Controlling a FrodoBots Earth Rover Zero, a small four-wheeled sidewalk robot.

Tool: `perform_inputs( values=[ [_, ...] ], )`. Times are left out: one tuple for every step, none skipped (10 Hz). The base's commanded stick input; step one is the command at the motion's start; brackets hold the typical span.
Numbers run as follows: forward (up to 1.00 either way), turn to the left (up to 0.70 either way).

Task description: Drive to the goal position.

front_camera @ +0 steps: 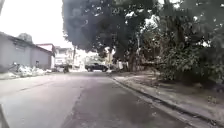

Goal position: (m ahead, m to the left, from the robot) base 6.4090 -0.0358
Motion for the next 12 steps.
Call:
perform_inputs(
  values=[
    [0.7,0.0],
    [0.7,0.0],
    [0.7,0.0],
    [0.7,0.0],
    [0.7,0.0],
    [0.7,0.0],
    [0.7,0.0],
    [0.7,0.0],
    [0.7,0.0],
    [0.7,0.0],
    [0.7,0.0],
    [0.7,0.0]
  ],
)
